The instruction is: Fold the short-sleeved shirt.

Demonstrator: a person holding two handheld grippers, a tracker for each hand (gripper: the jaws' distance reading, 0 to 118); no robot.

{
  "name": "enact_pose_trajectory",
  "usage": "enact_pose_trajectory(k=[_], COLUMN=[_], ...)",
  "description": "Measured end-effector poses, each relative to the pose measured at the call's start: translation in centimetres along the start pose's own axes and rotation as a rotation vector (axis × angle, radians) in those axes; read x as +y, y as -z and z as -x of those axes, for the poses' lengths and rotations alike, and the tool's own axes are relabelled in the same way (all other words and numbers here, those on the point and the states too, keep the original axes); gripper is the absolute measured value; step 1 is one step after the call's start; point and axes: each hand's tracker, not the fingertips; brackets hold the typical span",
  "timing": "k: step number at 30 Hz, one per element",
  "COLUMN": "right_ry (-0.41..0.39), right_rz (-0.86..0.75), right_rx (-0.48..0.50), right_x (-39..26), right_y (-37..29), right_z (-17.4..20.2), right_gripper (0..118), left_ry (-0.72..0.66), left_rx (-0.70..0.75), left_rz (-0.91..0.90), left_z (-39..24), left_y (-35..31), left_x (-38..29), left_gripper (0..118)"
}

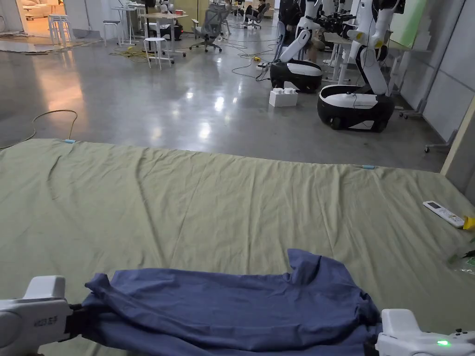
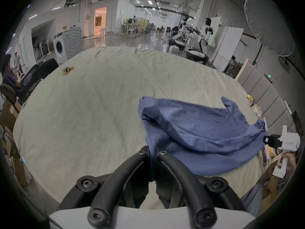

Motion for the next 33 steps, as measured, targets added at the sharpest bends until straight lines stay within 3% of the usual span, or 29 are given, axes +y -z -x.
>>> enact_pose_trajectory(k=[9, 20, 29, 31, 33], right_ry=[-0.04, -0.04, -0.072, -0.075, -0.064], right_rz=[0.042, 0.169, 0.16, 0.146, 0.129], right_rx=[0.032, 0.02, -0.025, -0.042, -0.078], right_x=[-4.2, -13.0, -15.0, -14.7, -14.2], right_y=[-4.0, -2.6, -0.7, -1.1, -1.8], right_z=[-0.5, 2.2, 3.7, 3.9, 4.0], right_gripper=[8, 8, 9, 24, 52], left_ry=[-0.063, -0.063, -0.032, -0.031, -0.033], left_rx=[-0.022, 0.062, 0.134, 0.143, 0.144], left_rz=[0.026, 0.161, 0.21, 0.204, 0.196], left_z=[3.0, 4.0, 2.5, 2.3, 2.2], left_y=[-3.9, -1.1, 1.1, 0.7, 0.5], left_x=[-3.5, -13.1, -15.5, -15.2, -14.8], left_gripper=[6, 6, 6, 6, 8])
